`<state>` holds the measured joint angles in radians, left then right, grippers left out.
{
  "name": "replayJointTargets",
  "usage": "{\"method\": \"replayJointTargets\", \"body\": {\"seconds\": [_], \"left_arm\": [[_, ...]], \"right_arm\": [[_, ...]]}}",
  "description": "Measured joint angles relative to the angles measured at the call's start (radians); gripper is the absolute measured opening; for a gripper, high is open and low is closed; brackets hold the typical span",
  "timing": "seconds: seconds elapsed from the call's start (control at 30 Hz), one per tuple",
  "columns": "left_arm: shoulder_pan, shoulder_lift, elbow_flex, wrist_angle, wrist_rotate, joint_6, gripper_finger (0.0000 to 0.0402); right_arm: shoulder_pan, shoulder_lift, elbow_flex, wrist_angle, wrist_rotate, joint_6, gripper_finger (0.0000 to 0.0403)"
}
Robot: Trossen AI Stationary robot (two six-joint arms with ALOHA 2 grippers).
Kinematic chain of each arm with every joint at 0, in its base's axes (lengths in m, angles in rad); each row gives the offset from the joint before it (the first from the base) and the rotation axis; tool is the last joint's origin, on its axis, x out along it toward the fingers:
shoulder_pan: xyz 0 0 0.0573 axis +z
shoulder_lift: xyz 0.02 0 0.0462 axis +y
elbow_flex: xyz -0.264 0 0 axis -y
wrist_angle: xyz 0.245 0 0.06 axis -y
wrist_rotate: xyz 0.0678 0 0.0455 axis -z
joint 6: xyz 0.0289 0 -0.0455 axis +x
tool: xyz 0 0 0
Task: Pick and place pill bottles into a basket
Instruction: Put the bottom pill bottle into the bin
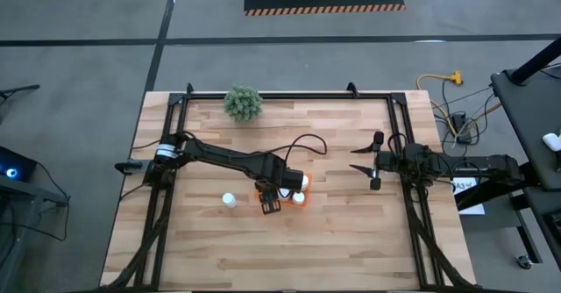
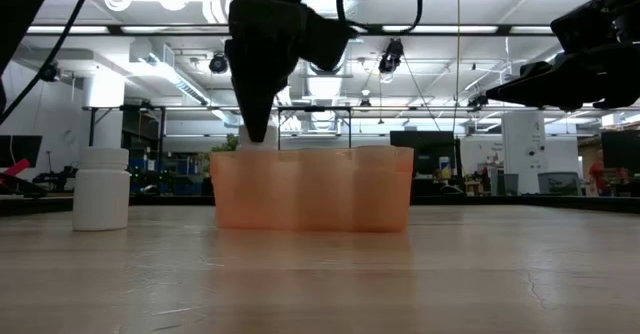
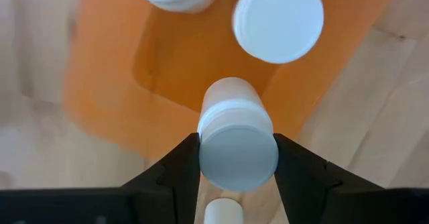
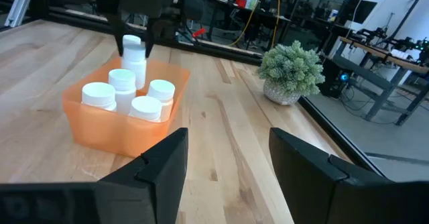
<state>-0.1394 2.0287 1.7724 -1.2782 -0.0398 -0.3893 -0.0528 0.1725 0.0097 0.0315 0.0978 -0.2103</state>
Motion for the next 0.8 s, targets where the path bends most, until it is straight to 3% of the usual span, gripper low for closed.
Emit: {"method": "replayJointTargets", "body": {"seconds": [0.7,0.8], "left_arm": [[0.000,0.001,-0.078,0.058,0.013,0.000,0.0144],[0.000,0.001,-0.078,0.058,0.013,-0.019,0.0168]], "right_arm": [[0.000,0.000,0.000,0.000,0.001,0.000,0.0199],[0.000,0.000,0.000,0.000,0.001,0.000,0.0199]]}}
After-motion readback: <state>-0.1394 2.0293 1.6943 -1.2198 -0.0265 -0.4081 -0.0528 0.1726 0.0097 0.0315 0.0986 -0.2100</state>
